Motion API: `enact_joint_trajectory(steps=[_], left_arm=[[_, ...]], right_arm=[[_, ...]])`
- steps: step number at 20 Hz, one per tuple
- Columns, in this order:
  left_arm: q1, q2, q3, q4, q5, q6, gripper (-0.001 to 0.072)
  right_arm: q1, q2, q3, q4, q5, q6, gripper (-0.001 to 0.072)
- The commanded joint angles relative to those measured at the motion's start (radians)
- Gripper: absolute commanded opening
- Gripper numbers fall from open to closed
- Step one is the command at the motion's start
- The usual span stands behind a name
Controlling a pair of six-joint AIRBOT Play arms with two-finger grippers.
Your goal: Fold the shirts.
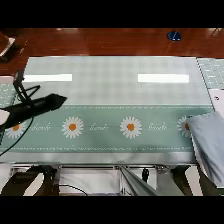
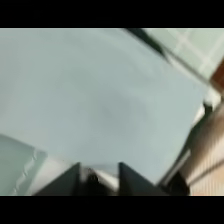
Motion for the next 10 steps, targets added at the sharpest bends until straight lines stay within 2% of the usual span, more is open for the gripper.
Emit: enact_joint_trajectory(steps=[1, 2, 3, 4, 5, 7, 9, 10], left_arm=[[0.004, -0.042, 0.198, 0.0, 0.003, 0.016, 0.0014], [-0.013, -0.075, 0.296, 0.0, -0.016, 0.032, 0.0013], [-0.039, -0.112, 0.389, 0.0, -0.045, 0.05, 0.0013], [-0.078, -0.153, 0.482, 0.0, -0.076, 0.051, 0.0013], [-0.122, -0.195, 0.556, 0.004, -0.104, 0.051, 0.0013], [-0.219, -0.256, 0.611, 0.073, -0.125, 0.045, 0.0012], [-0.315, -0.313, 0.573, 0.299, -0.131, -0.082, 0.0013], [-0.349, -0.346, 0.537, 0.459, -0.136, -0.174, 0.0012]], right_arm=[[0.13, -0.142, 0.193, 0.217, -0.161, -0.004, 0.0066], [0.196, -0.189, 0.239, 0.37, -0.215, -0.036, 0.0018], [0.269, -0.225, 0.257, 0.494, -0.274, -0.048, 0.0018], [0.365, -0.26, 0.257, 0.582, -0.336, -0.071, 0.0017], [0.482, -0.295, 0.257, 0.589, -0.377, -0.088, 0.0018], [0.718, -0.362, 0.246, 0.496, -0.419, -0.127, 0.0018], [0.944, -0.433, 0.204, 0.306, -0.472, -0.122, 0.0017], [1.031, -0.468, 0.168, 0.193, -0.512, -0.069, 0.0018]])
